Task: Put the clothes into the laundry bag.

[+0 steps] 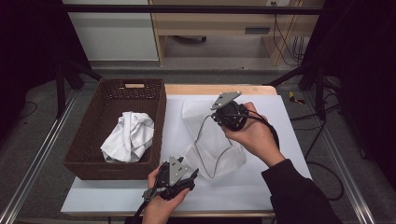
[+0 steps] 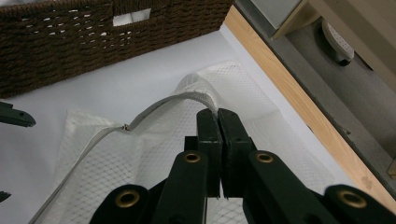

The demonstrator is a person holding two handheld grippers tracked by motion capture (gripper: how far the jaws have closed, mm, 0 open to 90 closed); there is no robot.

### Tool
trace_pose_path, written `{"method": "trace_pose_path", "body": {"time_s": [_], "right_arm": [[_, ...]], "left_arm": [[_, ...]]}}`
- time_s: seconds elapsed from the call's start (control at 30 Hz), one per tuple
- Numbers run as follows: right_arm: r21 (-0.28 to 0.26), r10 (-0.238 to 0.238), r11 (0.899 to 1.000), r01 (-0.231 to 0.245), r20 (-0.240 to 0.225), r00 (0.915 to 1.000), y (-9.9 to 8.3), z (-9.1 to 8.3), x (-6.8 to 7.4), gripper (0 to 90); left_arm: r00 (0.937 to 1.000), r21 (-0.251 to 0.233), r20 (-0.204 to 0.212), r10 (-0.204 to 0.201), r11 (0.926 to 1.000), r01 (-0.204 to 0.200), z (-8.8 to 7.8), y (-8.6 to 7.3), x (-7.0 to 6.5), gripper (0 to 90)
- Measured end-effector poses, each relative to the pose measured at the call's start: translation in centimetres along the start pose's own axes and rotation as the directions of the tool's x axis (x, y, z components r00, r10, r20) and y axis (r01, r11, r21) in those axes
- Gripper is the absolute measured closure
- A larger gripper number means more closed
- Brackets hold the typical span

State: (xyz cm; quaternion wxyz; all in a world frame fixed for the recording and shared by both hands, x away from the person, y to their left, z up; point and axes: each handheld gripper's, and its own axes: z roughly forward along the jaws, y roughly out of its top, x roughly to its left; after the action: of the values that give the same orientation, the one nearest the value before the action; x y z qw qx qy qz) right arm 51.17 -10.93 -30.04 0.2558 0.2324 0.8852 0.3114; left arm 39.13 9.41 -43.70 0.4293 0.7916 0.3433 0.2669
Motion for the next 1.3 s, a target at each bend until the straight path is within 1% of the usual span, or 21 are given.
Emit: {"method": "trace_pose_path", "body": {"time_s": [0.17,0.3,0.47,0.5,0.53,0.63,0.67,0.7,0.73,0.77,0.8,0.83,0.87,0.9,0.93,1.0,1.07,1.1,1.13,1.17,1.3], "right_arm": [[-0.004,0.009,1.000,-0.009,-0.001,1.0000,-0.1,0.0,-0.1,88.9],[-0.012,0.012,1.000,-0.012,-0.008,0.9999,-0.2,0.0,-0.2,88.9],[-0.022,0.018,1.000,-0.018,-0.018,0.9997,-0.5,0.2,-0.4,88.9],[-0.026,0.018,0.999,-0.019,-0.021,0.9996,-0.7,0.4,-0.5,88.9],[-0.026,0.018,0.999,-0.019,-0.021,0.9996,-0.7,0.4,-0.5,88.9],[-0.031,0.033,0.999,-0.034,-0.032,0.9989,-1.4,0.7,-0.6,88.9],[-0.035,0.038,0.999,-0.039,-0.037,0.9986,-1.5,0.8,-0.7,88.9],[-0.043,0.041,0.998,-0.043,-0.040,0.9984,-1.7,0.8,-0.7,88.9],[-0.047,0.046,0.998,-0.048,-0.044,0.9980,-1.9,0.9,-0.8,88.9],[-0.042,0.042,0.998,-0.044,-0.047,0.9980,-2.0,0.9,-0.8,88.9],[-0.042,0.042,0.998,-0.044,-0.047,0.9980,-2.0,0.9,-0.8,88.9],[-0.043,0.042,0.998,-0.044,-0.050,0.9978,-2.1,0.9,-0.8,88.9],[-0.044,0.042,0.998,-0.044,-0.053,0.9977,-2.2,0.9,-0.8,88.9],[-0.044,0.042,0.998,-0.044,-0.053,0.9977,-2.2,0.9,-0.8,88.9],[-0.048,0.039,0.998,-0.042,-0.057,0.9976,-2.2,0.9,-0.8,88.8],[-0.057,0.042,0.997,-0.045,-0.063,0.9972,-2.3,0.8,-0.7,88.8],[-0.065,0.038,0.997,-0.043,-0.071,0.9968,-2.3,0.8,-0.7,88.8],[-0.072,0.041,0.996,-0.046,-0.077,0.9962,-2.4,0.8,-0.6,88.8],[-0.076,0.041,0.996,-0.047,-0.080,0.9959,-2.5,0.8,-0.6,88.8],[-0.080,0.042,0.996,-0.049,-0.084,0.9956,-2.6,0.8,-0.5,88.8],[-0.089,0.050,0.994,-0.058,-0.091,0.9946,-3.0,0.9,-0.7,88.8]], "left_arm": [[1.0000,-0.004,0.004,-0.005,1.0000,0.005,-0.3,0.2,0.1,34.9],[0.9999,-0.023,0.008,-0.013,0.9996,0.014,-1.0,0.9,0.5,33.0],[0.9999,-0.046,0.002,-0.011,0.9989,0.011,-2.4,2.3,1.6,30.4],[0.9999,-0.049,-0.007,-0.008,0.9988,0.008,-2.9,2.9,2.2,28.9],[0.9999,-0.049,-0.007,-0.008,0.9988,0.008,-2.9,2.9,2.2,28.2],[0.9996,-0.046,-0.025,0.012,0.9989,-0.013,-4.1,4.2,3.7,25.4],[0.9996,-0.046,-0.025,0.012,0.9989,-0.013,-4.1,4.2,3.7,24.5],[0.9993,-0.043,-0.033,0.016,0.9989,-0.017,-4.4,4.5,4.2,22.8],[0.9979,-0.031,-0.059,0.026,0.9991,-0.028,-4.9,5.1,5.3,21.4],[0.9975,-0.021,-0.065,0.028,0.9994,-0.029,-5.1,5.4,5.9,20.0],[0.9975,-0.021,-0.065,0.028,0.9994,-0.029,-5.1,5.4,5.9,17.3],[0.9973,-0.007,-0.073,0.003,1.0000,-0.003,-5.4,6.0,7.1,14.1],[0.9974,0.011,-0.072,0.001,0.9999,0.000,-5.5,6.2,7.8,12.4],[0.9974,0.011,-0.072,0.001,0.9999,0.000,-5.5,6.2,7.8,11.3],[0.9965,0.032,-0.084,-0.005,0.9995,0.007,-5.7,6.7,8.9,11.3],[0.9945,0.054,-0.105,-0.003,0.9985,0.009,-6.0,7.2,10.2,7.9],[0.9939,0.075,-0.110,-0.007,0.9971,0.015,-6.3,7.7,11.7,6.1],[0.9934,0.095,-0.114,-0.012,0.9952,0.023,-6.5,8.2,13.3,4.4],[0.9934,0.095,-0.114,-0.012,0.9952,0.023,-6.5,8.2,13.3,4.4],[0.9916,0.112,-0.129,-0.014,0.9933,0.029,-6.7,8.6,14.8,4.3],[0.9877,0.125,-0.146,-0.055,0.9894,0.073,-6.9,8.9,17.4,4.1]]}}
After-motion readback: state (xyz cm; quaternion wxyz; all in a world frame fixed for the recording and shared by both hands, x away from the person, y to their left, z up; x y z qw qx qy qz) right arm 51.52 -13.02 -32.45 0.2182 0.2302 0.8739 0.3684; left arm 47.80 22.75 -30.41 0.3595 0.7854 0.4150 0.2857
